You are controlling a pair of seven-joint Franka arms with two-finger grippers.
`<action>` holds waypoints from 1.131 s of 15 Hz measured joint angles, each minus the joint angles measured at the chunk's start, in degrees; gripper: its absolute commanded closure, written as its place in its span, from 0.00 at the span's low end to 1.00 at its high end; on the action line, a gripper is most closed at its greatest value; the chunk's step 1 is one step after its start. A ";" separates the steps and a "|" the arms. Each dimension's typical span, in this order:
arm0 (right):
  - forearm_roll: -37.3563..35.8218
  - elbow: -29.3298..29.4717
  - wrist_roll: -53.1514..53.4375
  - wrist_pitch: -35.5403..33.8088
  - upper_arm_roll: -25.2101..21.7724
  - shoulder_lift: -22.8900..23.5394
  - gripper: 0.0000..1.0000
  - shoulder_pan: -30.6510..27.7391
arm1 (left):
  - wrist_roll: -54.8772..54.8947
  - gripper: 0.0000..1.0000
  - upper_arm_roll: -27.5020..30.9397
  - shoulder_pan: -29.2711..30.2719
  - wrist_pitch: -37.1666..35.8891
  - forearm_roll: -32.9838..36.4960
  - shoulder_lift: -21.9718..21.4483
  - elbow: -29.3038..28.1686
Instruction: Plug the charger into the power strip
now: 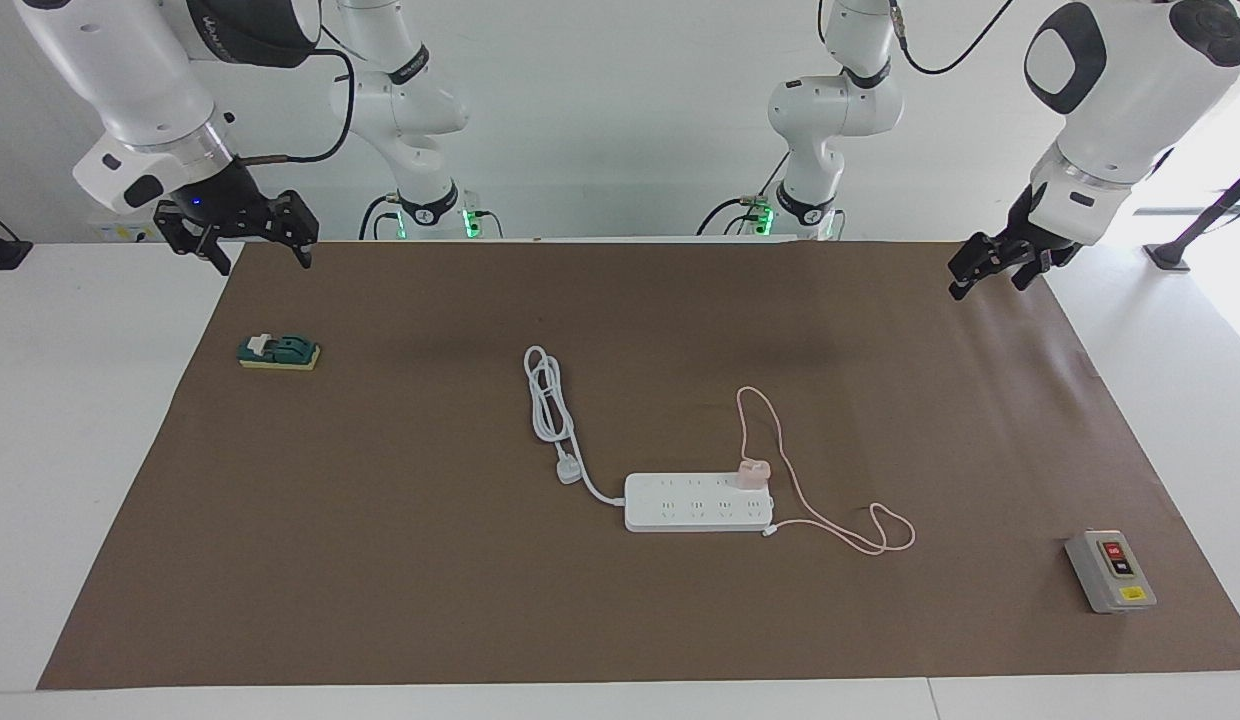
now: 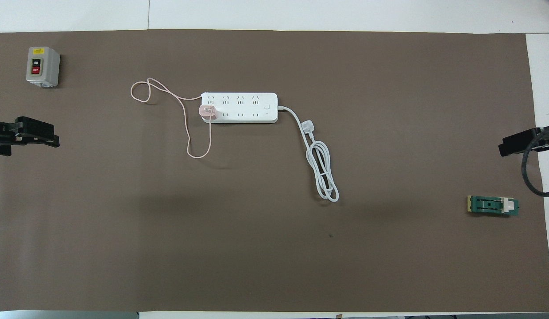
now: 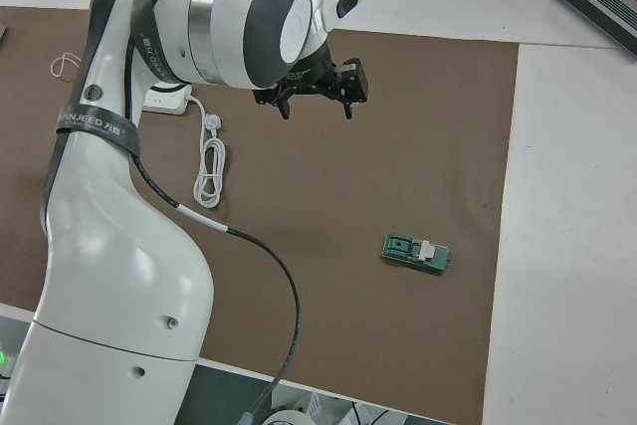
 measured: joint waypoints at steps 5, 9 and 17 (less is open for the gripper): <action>0.00 0.00 0.00 0.00 0.00 0.00 0.00 -0.01 | 1.22 0.00 -0.24 0.00 -2.34 0.00 -0.07 0.11; 0.00 0.00 0.00 0.00 0.00 0.00 0.00 -0.01 | 6.25 0.00 -0.33 0.00 -3.26 0.00 -0.30 0.52; 0.00 0.00 0.00 0.00 0.00 0.00 0.00 -0.01 | 6.62 0.00 -0.89 0.00 -3.31 -0.04 -0.40 0.63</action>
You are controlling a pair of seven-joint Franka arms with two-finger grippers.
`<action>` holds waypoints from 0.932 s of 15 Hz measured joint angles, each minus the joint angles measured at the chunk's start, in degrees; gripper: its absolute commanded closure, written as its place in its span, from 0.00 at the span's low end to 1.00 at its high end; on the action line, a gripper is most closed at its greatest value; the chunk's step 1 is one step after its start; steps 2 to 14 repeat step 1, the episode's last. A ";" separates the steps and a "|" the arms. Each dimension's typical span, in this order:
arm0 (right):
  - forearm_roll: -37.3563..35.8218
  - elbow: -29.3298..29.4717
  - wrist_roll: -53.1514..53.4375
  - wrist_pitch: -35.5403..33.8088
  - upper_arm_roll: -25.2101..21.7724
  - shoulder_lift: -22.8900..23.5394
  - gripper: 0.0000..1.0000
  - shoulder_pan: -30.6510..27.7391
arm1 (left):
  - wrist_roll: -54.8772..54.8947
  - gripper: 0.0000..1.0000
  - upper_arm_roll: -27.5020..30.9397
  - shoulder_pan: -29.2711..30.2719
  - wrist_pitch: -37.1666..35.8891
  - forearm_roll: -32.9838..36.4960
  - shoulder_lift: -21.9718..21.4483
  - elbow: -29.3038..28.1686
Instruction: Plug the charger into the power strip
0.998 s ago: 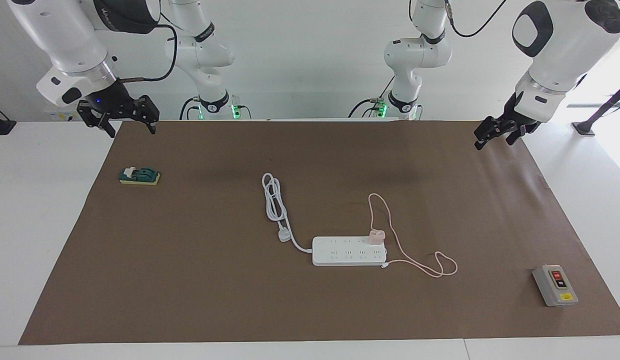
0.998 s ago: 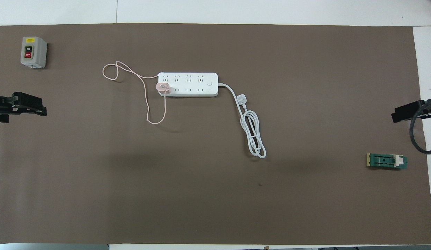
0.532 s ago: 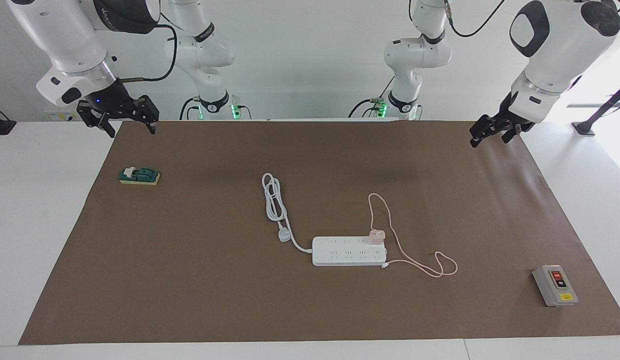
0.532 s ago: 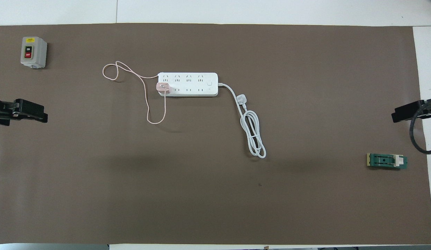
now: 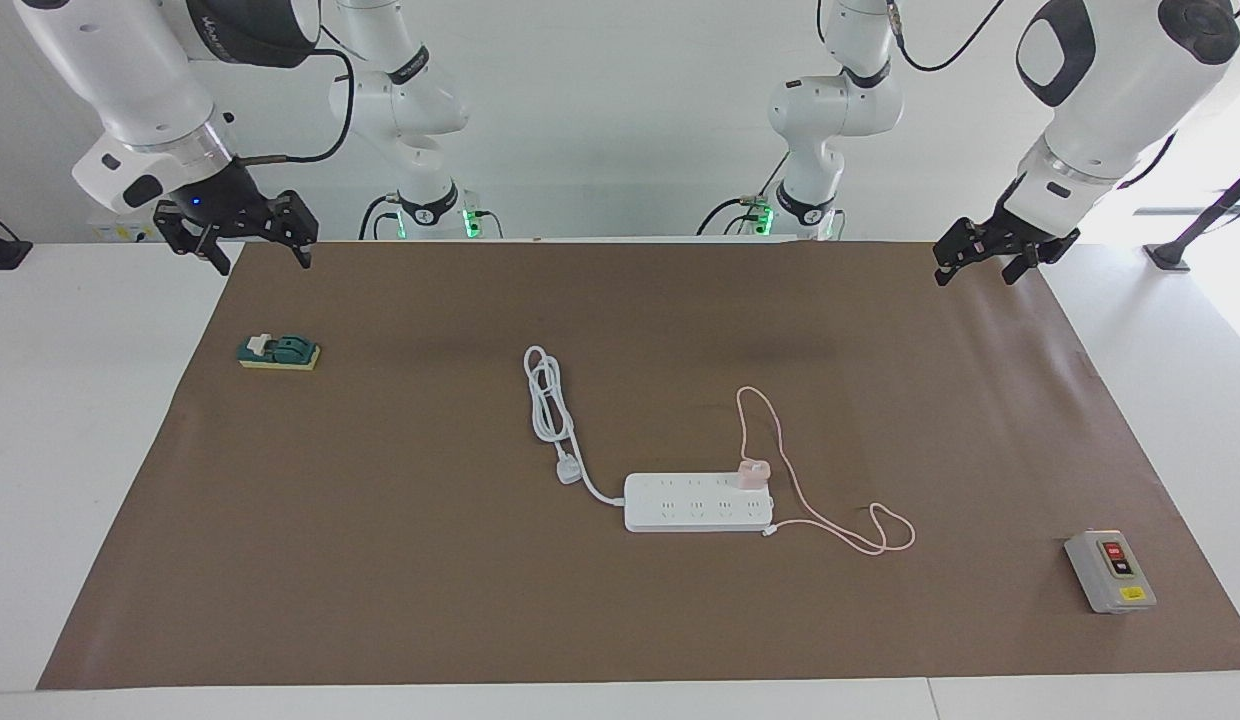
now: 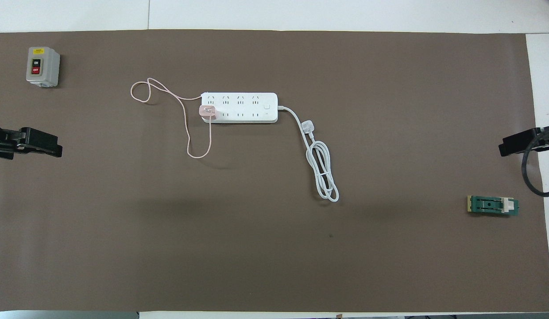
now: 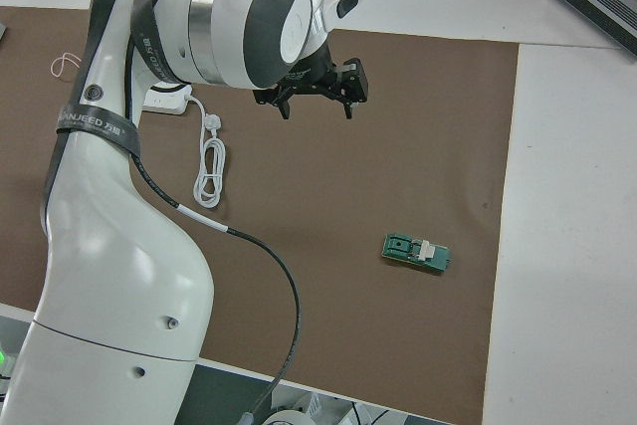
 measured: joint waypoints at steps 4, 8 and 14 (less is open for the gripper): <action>0.00 0.00 0.00 0.00 0.00 0.00 0.00 0.00 | 0.00 0.00 0.00 0.00 0.00 0.00 0.00 0.02; 0.00 0.00 0.00 0.00 0.00 0.00 0.00 0.00 | 0.00 0.00 0.00 0.00 0.00 0.00 0.00 0.02; 0.00 0.00 0.00 0.00 0.00 0.00 0.00 0.00 | 0.00 0.00 0.00 0.00 0.00 0.00 0.00 0.02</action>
